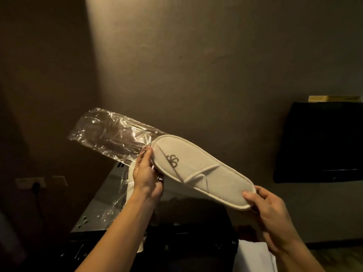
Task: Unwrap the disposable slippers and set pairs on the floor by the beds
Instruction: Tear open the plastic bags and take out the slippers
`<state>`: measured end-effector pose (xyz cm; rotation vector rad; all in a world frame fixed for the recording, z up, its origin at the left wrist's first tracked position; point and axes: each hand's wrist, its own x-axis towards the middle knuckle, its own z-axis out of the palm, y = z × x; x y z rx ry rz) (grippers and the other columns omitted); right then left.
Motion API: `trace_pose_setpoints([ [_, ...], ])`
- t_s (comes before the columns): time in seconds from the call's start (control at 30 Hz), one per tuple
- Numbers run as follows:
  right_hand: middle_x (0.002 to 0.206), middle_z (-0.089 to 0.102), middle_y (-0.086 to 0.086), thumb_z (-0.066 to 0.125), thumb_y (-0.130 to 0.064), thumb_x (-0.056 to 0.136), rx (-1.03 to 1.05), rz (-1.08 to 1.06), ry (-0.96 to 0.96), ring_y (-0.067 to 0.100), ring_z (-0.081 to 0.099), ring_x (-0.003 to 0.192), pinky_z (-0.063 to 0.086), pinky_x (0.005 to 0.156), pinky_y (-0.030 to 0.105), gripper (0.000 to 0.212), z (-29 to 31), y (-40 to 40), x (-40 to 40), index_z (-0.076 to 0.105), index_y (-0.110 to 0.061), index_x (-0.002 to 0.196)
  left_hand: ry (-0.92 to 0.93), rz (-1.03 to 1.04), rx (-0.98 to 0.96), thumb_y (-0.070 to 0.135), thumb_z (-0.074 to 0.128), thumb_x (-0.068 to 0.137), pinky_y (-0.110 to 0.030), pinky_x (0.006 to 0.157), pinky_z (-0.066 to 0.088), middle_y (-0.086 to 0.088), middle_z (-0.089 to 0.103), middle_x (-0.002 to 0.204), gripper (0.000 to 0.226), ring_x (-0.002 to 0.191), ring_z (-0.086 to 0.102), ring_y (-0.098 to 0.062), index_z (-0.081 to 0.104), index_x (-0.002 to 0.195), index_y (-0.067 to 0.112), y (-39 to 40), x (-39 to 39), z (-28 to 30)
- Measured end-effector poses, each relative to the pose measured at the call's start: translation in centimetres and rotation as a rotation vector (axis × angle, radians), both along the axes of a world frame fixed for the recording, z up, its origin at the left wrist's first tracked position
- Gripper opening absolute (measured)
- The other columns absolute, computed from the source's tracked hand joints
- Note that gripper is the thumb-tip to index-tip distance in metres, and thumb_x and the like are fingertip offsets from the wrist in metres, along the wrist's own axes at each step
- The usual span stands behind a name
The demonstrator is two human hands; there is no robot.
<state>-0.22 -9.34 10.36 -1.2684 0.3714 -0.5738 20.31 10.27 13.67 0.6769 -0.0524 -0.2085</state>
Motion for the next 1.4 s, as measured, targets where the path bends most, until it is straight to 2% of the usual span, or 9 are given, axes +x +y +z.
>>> trace_pose_setpoints([
  [0.13, 0.102, 0.078, 0.015, 0.063, -0.011, 0.094, 0.056, -0.038, 0.025, 0.034, 0.074, 0.095, 0.06, 0.083, 0.058, 0.021, -0.5, -1.0, -0.9, 0.071, -0.01, 0.113, 0.031, 0.024, -0.053, 0.007, 0.06, 0.097, -0.041, 0.096, 0.056, -0.014, 0.067, 0.132, 0.033, 0.103, 0.072, -0.02, 0.062, 0.129, 0.013, 0.4, 0.4, -0.3],
  [0.3, 0.104, 0.077, 0.021, 0.062, -0.008, 0.092, 0.198, -0.027, -0.033, 0.031, 0.073, 0.093, 0.065, 0.067, 0.035, 0.02, 0.3, -0.8, -0.2, 0.072, -0.004, 0.109, 0.051, -0.094, 0.058, -0.004, 0.053, 0.098, -0.034, 0.055, 0.061, -0.012, 0.078, 0.102, 0.039, 0.078, 0.078, -0.02, 0.055, 0.131, 0.016, -2.3, -2.8, -2.8],
  [0.63, 0.085, 0.078, 0.016, 0.062, 0.0, 0.093, 0.319, 0.026, -0.084, 0.018, 0.076, 0.071, 0.063, 0.059, 0.028, 0.015, 1.7, 4.1, 4.5, 0.07, 0.006, 0.105, -0.128, -0.337, 0.154, -0.022, 0.048, 0.082, -0.036, 0.061, 0.06, -0.028, 0.07, 0.115, 0.061, 0.087, 0.073, -0.036, 0.057, 0.133, 0.01, -5.5, -7.9, -4.1],
  [0.73, 0.099, 0.077, 0.024, 0.062, 0.0, 0.093, 0.36, 0.027, -0.059, 0.026, 0.076, 0.081, 0.065, 0.07, 0.034, 0.021, 0.7, 4.8, 5.0, 0.068, 0.009, 0.112, -0.151, -0.476, 0.072, 0.004, 0.063, 0.074, -0.043, 0.08, 0.057, -0.035, 0.056, 0.134, 0.074, 0.109, 0.063, -0.043, 0.045, 0.145, 0.007, -4.6, -7.5, -4.0],
  [0.87, 0.099, 0.077, 0.024, 0.064, 0.0, 0.092, 0.333, 0.081, -0.019, 0.03, 0.077, 0.086, 0.065, 0.072, 0.035, 0.02, 0.0, 5.5, 4.4, 0.068, 0.007, 0.11, -0.146, -0.289, 0.191, 0.026, 0.07, 0.089, -0.052, 0.098, 0.054, -0.026, 0.069, 0.121, 0.045, 0.111, 0.068, -0.041, 0.062, 0.127, 0.005, -4.9, -8.2, -3.8],
  [0.97, 0.093, 0.08, 0.015, 0.075, -0.012, 0.087, 0.086, 0.111, 0.081, 0.029, 0.078, 0.088, 0.064, 0.076, 0.037, 0.023, 0.3, 5.0, 2.7, 0.07, -0.001, 0.107, -0.167, -0.163, 0.309, 0.014, 0.07, 0.089, -0.056, 0.097, 0.054, -0.024, 0.072, 0.116, 0.039, 0.109, 0.069, -0.042, 0.062, 0.126, 0.004, -4.8, -7.9, -3.7],
  [1.1, 0.079, 0.076, 0.001, 0.077, -0.042, 0.081, -0.442, -0.449, -0.006, 0.018, 0.073, 0.078, 0.061, 0.077, 0.042, 0.026, 1.2, 2.2, 2.4, 0.071, -0.019, 0.09, -0.205, -0.31, 0.314, 0.011, 0.066, 0.087, -0.044, 0.089, 0.06, -0.021, 0.073, 0.117, 0.037, 0.103, 0.072, -0.033, 0.063, 0.124, 0.005, -2.9, -7.1, -2.2],
  [1.23, 0.105, 0.076, 0.013, 0.083, -0.068, 0.062, -0.123, -0.001, 0.166, 0.026, 0.071, 0.096, 0.058, 0.09, 0.045, 0.085, 1.9, 0.8, 5.6, 0.07, -0.001, 0.112, -0.198, -0.499, 0.403, 0.008, 0.06, 0.094, -0.036, 0.086, 0.061, -0.021, 0.071, 0.121, 0.035, 0.103, 0.072, -0.03, 0.062, 0.128, 0.003, -1.8, -6.6, -1.4],
  [1.4, 0.095, 0.074, 0.031, 0.081, -0.024, 0.084, -0.169, 0.054, 0.279, 0.031, 0.069, 0.072, 0.055, 0.069, 0.045, 0.043, 0.8, 2.0, 8.3, 0.069, 0.016, 0.093, -0.062, -0.624, 0.705, 0.017, 0.065, 0.094, -0.031, 0.074, 0.062, -0.015, 0.076, 0.111, 0.028, 0.093, 0.075, -0.025, 0.07, 0.119, 0.004, -1.6, -5.0, -1.4],
])
